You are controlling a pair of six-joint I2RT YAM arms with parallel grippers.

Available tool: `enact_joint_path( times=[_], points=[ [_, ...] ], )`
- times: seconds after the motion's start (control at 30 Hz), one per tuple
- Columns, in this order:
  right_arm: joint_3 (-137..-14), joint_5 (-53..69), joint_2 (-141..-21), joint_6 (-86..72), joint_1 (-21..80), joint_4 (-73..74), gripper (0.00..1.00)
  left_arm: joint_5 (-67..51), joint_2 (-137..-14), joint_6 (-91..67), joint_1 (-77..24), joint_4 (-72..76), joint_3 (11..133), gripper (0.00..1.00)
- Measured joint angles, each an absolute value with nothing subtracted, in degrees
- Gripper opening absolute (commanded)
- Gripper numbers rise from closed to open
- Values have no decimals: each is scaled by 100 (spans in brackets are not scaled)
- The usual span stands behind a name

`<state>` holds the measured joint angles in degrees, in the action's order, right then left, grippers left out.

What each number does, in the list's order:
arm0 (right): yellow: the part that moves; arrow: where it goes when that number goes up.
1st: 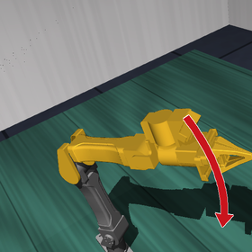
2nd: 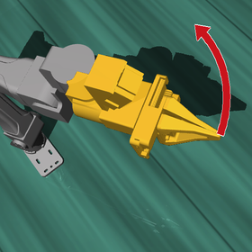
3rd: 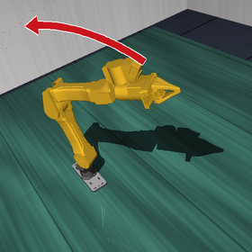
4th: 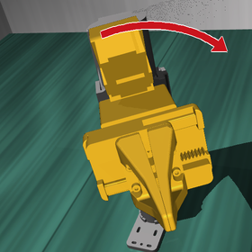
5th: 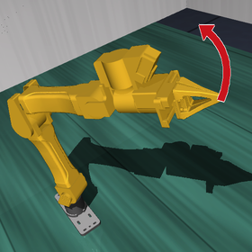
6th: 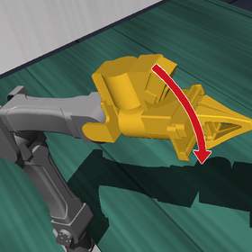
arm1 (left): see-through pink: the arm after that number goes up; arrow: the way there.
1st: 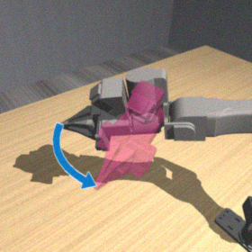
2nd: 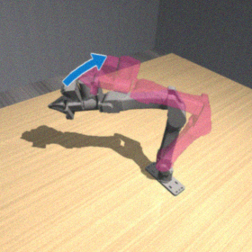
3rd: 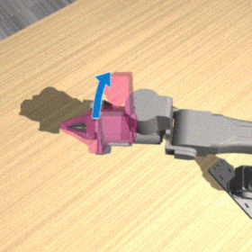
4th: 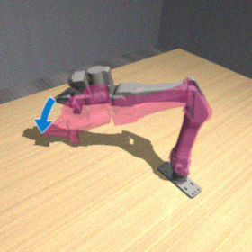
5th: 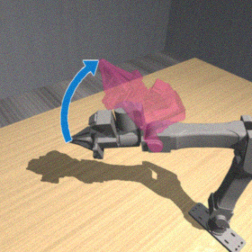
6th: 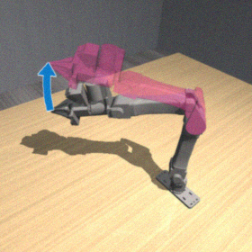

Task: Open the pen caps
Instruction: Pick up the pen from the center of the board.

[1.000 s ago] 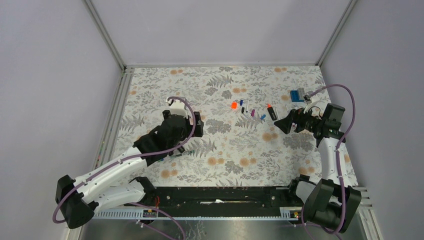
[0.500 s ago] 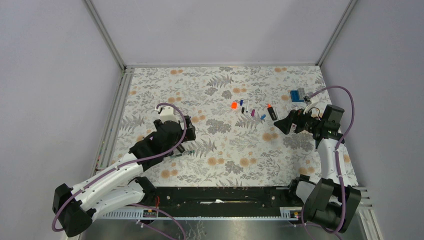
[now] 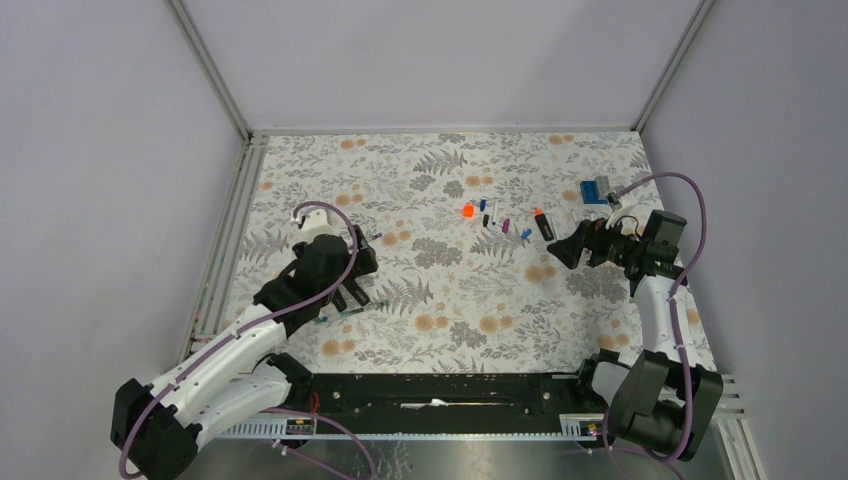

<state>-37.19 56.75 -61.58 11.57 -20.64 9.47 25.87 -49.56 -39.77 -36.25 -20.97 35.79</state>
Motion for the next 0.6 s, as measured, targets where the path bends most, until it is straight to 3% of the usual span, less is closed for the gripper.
enact_joint_path(
  times=[0.6],
  points=[
    [-3699, 5669, -6381, 1151, -2064, 908, 100, 1577, -5076, -3896, -2318, -2292, 3577, 99]
  ],
)
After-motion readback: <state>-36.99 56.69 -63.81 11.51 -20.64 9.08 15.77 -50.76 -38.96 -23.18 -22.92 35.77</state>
